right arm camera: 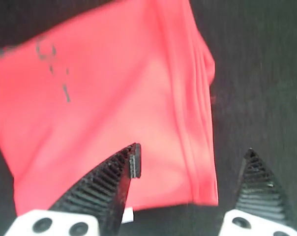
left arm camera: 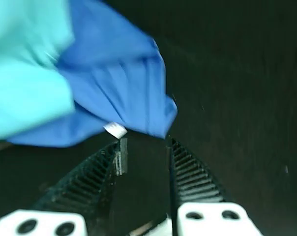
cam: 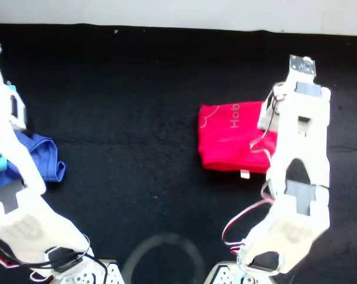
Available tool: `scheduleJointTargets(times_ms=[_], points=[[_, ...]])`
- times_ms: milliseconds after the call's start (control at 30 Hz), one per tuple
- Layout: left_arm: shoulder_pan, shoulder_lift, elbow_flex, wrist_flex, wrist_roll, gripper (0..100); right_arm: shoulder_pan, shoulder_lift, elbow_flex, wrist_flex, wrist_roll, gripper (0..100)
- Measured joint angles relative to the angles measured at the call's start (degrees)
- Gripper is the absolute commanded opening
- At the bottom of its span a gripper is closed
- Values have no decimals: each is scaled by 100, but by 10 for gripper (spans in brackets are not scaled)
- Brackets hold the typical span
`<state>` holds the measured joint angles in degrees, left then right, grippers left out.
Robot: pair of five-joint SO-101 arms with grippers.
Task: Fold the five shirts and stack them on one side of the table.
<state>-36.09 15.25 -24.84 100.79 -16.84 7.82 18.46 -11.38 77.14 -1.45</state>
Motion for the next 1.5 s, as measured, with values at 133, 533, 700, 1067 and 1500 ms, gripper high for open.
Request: scheduleJointTargets(times_ms=[133,533,700,1067,1500], points=[[114,-624,1864,-730,18,146,0,967,-870,0,0,310],[782,-1908,6426,-4545,26,146,-308,2637,-1952,0,0,307],[923,-2189,7235,-5644,26,146,-316,2857,-2057,0,0,94],[932,-2242,7314,-5741,26,146,26,2936,-2286,44,264,6],[932,-2242,7314,-5758,26,146,1776,3552,-4589,-563,2189,6]])
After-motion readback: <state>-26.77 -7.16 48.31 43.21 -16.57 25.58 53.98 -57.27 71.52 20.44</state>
